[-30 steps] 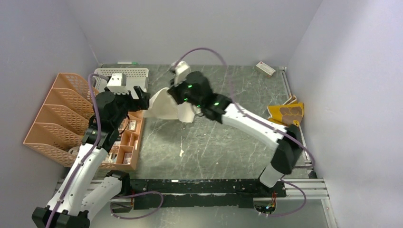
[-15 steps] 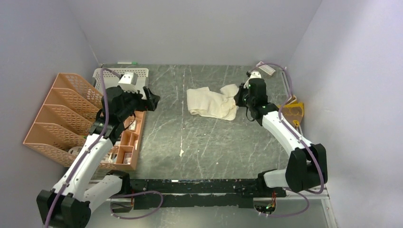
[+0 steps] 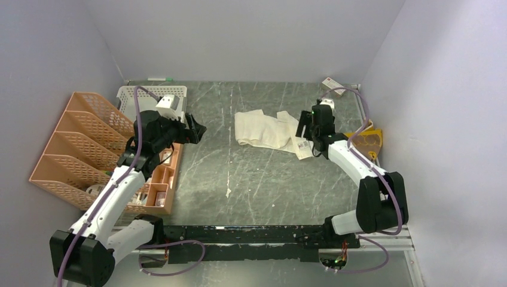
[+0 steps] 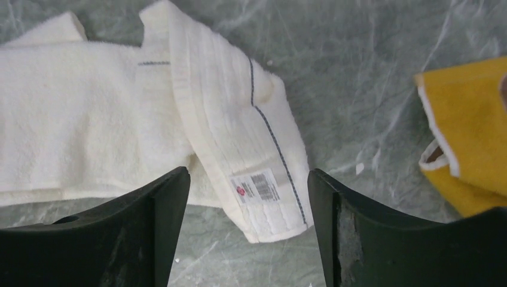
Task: Roll the towels
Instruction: Flatten out the towel at the center of the board.
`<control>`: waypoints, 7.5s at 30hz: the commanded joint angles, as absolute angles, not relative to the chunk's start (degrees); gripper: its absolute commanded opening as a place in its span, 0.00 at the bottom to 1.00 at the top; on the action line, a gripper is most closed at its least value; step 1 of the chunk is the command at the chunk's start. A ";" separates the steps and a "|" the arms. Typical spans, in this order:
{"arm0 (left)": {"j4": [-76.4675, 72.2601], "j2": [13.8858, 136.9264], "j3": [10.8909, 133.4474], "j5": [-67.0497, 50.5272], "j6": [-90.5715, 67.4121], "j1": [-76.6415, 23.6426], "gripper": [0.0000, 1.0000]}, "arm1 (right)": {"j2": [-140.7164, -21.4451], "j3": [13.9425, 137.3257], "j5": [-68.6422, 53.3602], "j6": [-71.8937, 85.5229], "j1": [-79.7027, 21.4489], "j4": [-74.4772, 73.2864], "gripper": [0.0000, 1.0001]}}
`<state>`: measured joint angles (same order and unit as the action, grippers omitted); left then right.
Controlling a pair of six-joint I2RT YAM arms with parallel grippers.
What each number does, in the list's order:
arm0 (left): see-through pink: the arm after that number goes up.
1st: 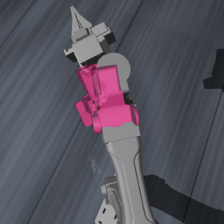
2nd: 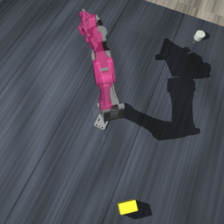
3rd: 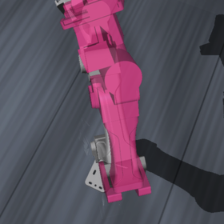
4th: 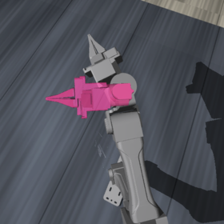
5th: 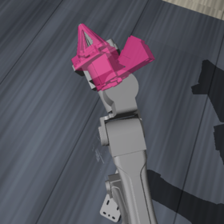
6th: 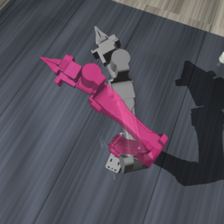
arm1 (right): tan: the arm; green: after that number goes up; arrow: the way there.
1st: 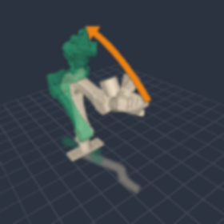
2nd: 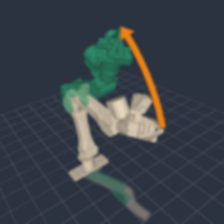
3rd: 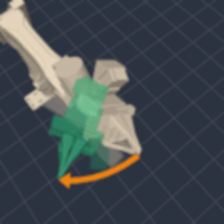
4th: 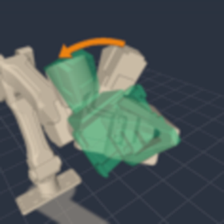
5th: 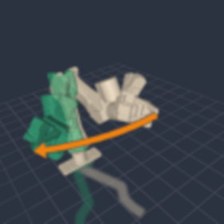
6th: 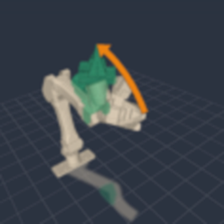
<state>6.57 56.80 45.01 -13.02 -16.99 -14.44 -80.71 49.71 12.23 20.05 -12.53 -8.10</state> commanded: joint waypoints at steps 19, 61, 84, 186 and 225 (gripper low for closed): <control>3.28 61.51 45.26 -14.74 -16.32 -15.03 1.00 | -132.94 107.91 -7.68 -8.80 -13.04 -24.80 0.75; 19.90 34.82 55.35 -12.64 -27.04 3.96 1.00 | -74.43 91.04 11.35 12.36 -43.61 -6.45 0.00; 3.58 59.97 38.87 -7.11 -27.53 -38.54 1.00 | -85.28 58.60 -3.41 21.51 -3.50 -1.01 0.00; 21.53 85.17 58.68 3.63 -6.97 -50.41 0.72 | -77.48 55.05 -3.27 19.07 -1.10 -0.96 0.00; 23.27 95.35 59.62 -46.72 34.07 -31.90 0.44 | -77.21 54.40 -7.38 17.18 -1.14 0.18 0.00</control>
<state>22.98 94.39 57.82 -43.35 32.18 -31.81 -77.71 55.05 -6.92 17.91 -1.56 -1.50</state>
